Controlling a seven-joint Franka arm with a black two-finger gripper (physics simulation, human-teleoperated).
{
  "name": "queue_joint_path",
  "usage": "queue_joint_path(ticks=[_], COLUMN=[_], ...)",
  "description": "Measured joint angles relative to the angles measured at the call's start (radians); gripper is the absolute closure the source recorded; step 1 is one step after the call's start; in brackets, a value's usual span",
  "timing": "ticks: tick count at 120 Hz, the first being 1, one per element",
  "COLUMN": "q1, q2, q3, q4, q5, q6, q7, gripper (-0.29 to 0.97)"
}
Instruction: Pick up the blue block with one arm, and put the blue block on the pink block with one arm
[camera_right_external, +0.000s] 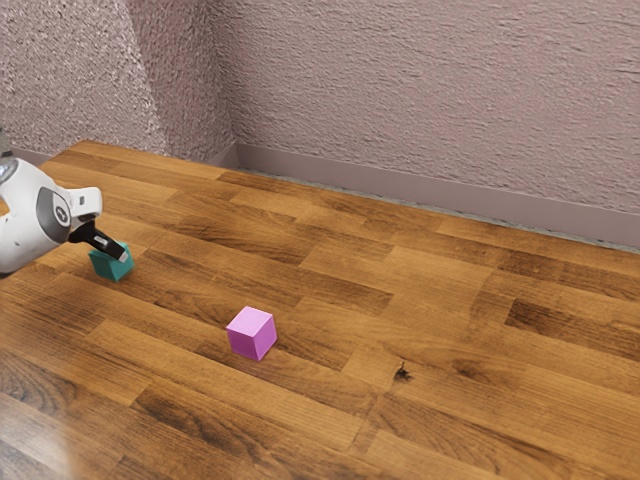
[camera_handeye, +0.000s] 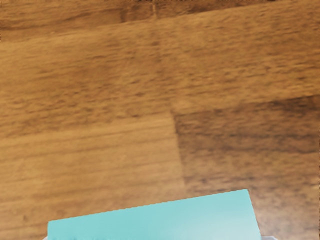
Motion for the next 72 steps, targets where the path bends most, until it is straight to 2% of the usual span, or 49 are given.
queue_joint_path(ticks=[15, 43, 62, 72], q1=[0.0, -0.003, -0.021, -0.051], q2=[-0.001, -0.041, -0.18, -0.282], q3=[0.0, 0.0, 0.002, 0.005], q4=[-0.001, -0.023, -0.133, -0.244], q5=[-0.018, -0.021, -0.017, -0.014], q6=[0.003, 0.008, -0.02, -0.034], q7=[0.007, 0.008, -0.014, -0.045], gripper=[0.35, 0.43, 0.44, 0.45])
